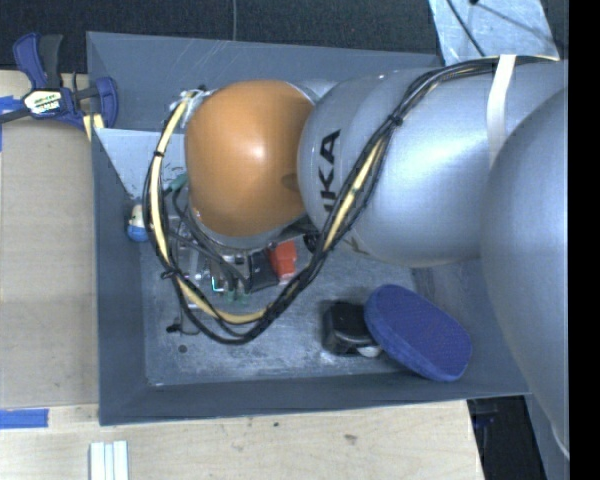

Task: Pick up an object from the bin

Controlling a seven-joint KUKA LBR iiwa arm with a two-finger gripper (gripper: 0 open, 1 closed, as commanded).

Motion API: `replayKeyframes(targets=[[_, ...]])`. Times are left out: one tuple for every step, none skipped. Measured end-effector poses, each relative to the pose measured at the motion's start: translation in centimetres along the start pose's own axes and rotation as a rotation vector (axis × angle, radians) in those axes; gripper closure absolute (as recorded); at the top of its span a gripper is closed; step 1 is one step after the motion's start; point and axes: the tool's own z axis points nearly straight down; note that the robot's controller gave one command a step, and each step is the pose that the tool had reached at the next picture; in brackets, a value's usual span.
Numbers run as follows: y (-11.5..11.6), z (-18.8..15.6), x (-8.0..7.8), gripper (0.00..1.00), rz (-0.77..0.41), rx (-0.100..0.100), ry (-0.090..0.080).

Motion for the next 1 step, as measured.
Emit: replayKeyframes(targets=[[-5.70, 4.73, -10.08, 0.00, -0.057, 0.002, -0.010]])
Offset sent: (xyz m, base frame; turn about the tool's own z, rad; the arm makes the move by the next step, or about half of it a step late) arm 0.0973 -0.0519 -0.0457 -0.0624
